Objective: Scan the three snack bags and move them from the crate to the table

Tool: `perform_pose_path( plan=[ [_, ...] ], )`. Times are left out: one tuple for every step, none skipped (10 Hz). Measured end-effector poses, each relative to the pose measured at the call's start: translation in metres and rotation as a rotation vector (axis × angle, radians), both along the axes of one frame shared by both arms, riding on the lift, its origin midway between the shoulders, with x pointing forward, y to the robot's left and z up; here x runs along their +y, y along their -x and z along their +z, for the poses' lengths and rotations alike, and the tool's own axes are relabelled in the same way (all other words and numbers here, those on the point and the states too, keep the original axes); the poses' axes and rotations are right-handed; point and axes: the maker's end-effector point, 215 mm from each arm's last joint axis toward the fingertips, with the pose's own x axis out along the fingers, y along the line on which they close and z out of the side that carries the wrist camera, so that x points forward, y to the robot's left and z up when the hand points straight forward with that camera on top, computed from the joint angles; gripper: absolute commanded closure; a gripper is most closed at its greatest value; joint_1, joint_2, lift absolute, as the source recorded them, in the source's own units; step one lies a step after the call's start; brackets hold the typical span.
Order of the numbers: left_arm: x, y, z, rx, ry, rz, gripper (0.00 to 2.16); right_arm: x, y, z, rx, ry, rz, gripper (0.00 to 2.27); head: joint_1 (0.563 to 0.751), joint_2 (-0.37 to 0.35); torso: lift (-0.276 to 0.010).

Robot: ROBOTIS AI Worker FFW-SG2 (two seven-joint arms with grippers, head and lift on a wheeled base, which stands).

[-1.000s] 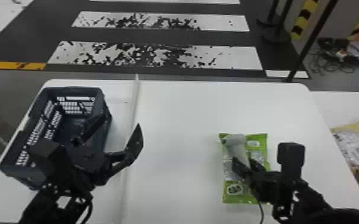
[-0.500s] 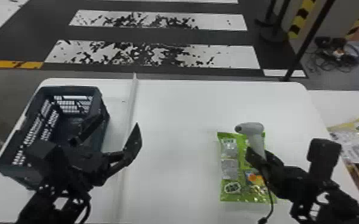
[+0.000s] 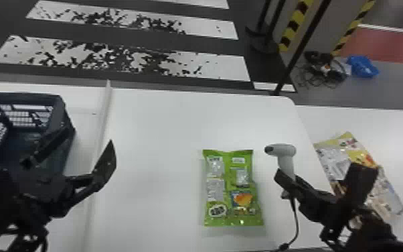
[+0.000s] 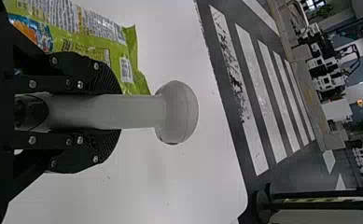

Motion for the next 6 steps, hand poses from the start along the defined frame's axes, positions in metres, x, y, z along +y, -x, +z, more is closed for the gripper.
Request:
perform_pose_path(
  plan=[
    [0.0, 0.0, -0.001, 0.001, -0.002, 0.001, 0.03, -0.026, -0.002, -0.015, 0.01, 0.01, -0.028, 2.1, 0.695, -0.256, -0.062],
    [0.001, 0.0, -0.002, 0.003, -0.003, 0.003, 0.03, -0.044, -0.005, -0.025, 0.011, 0.023, -0.045, 2.1, 0.695, -0.285, -0.062],
    [0.001, 0.0, -0.002, 0.003, -0.005, 0.003, 0.03, -0.06, -0.007, -0.037, 0.018, 0.038, -0.061, 2.1, 0.695, -0.308, -0.062],
    [0.002, 0.0, -0.003, 0.003, -0.008, 0.005, 0.03, -0.071, -0.01, -0.047, 0.03, 0.051, -0.069, 2.1, 0.695, -0.323, -0.062],
    [0.002, 0.0, -0.003, 0.002, -0.01, 0.007, 0.03, -0.078, -0.013, -0.057, 0.032, 0.061, -0.066, 2.08, 0.695, -0.33, -0.062],
    [0.003, -0.001, -0.003, 0.003, -0.011, 0.009, 0.03, -0.082, -0.017, -0.064, 0.031, 0.071, -0.061, 1.85, 0.695, -0.331, -0.062]
  ],
)
